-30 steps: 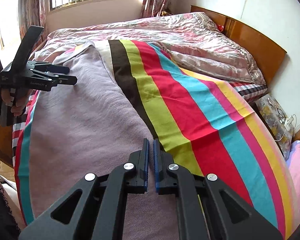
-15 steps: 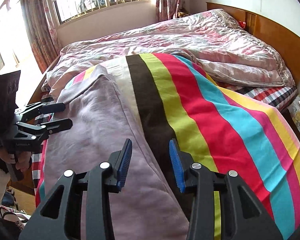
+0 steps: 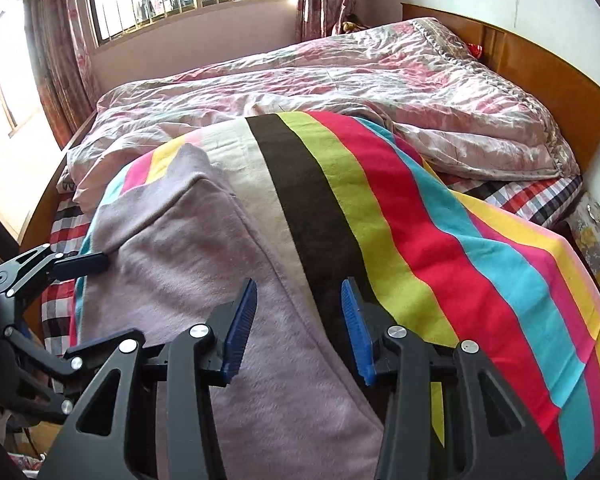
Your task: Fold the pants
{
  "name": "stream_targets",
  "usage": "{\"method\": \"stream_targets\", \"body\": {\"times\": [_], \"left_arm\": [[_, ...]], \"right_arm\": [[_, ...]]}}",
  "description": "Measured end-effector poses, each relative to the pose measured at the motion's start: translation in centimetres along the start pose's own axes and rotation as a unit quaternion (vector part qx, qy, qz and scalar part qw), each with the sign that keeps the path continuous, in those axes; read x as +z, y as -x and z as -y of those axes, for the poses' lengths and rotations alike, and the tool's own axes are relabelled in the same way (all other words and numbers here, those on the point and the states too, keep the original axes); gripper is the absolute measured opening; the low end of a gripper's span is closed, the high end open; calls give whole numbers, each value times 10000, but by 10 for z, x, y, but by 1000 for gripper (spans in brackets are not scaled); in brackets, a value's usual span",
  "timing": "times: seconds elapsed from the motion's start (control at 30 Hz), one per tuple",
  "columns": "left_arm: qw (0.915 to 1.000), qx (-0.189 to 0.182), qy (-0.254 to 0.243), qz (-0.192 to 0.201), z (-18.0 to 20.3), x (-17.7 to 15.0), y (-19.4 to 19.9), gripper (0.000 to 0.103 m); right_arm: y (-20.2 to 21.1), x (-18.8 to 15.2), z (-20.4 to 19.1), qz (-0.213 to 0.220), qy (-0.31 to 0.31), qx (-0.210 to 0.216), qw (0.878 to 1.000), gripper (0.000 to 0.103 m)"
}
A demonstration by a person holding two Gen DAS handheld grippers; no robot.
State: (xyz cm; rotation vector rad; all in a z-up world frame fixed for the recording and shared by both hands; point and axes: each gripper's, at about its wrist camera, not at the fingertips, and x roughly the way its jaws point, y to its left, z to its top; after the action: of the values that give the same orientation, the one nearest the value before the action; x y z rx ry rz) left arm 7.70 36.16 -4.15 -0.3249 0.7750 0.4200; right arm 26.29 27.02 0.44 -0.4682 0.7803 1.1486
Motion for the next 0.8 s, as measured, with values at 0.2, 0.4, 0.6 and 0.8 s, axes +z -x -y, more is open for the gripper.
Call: {"method": "stream_targets", "body": {"times": [0.2,0.4,0.6,0.8], "left_arm": [[9984,-436,77,352,10,6,32,91],[9976,-561,-412,28,43,-4,10,93],[9992,-209,-265,-229,39,-13,-15,94],[9996,-265,-96,84,31,-9,24,94]], "right_arm": [[90,-77,40,68,-212,-597,9980,42],[143,-163,128,-447,-1129,-1187,9855,44],[141,-213,168,-651,-1803,-1744,9658,55],[189,-203,123,386,-1956,-1495,9684,55]]}}
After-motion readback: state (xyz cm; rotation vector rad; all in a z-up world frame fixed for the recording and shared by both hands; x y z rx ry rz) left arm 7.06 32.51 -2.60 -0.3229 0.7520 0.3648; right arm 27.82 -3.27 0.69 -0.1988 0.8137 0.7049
